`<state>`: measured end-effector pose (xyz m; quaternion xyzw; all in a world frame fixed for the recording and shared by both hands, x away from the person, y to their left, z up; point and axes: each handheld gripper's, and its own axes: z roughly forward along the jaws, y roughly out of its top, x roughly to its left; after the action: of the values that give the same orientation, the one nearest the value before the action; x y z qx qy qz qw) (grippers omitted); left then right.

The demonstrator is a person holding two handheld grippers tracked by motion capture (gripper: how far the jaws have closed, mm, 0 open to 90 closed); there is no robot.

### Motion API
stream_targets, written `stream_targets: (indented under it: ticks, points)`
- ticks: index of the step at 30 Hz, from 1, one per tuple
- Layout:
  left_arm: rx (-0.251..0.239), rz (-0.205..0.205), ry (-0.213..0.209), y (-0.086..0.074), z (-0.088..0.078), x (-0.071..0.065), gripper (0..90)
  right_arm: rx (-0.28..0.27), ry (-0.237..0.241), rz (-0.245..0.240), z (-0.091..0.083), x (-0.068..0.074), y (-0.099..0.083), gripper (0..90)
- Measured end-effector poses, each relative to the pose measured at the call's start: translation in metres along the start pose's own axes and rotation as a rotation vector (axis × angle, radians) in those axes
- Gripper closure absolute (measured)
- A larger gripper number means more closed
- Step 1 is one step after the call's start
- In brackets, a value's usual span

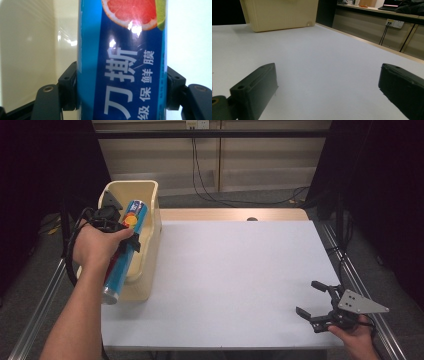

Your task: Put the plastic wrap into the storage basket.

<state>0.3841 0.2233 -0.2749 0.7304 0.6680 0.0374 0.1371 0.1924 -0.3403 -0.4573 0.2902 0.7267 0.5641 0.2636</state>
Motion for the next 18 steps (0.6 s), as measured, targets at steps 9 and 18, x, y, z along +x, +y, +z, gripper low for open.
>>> stream_targets:
  ticks: [9,18]
  points:
    - [0.017,-0.011,-0.002,0.0012,0.0052,-0.0007,32.0,-0.001,0.000,-0.001,-0.0004,-0.0001,0.0003,1.2]
    - [0.053,-0.030,-0.009,0.0039,0.0084,-0.0020,31.8,-0.002,-0.002,-0.003,-0.0008,-0.0003,0.0003,1.5]
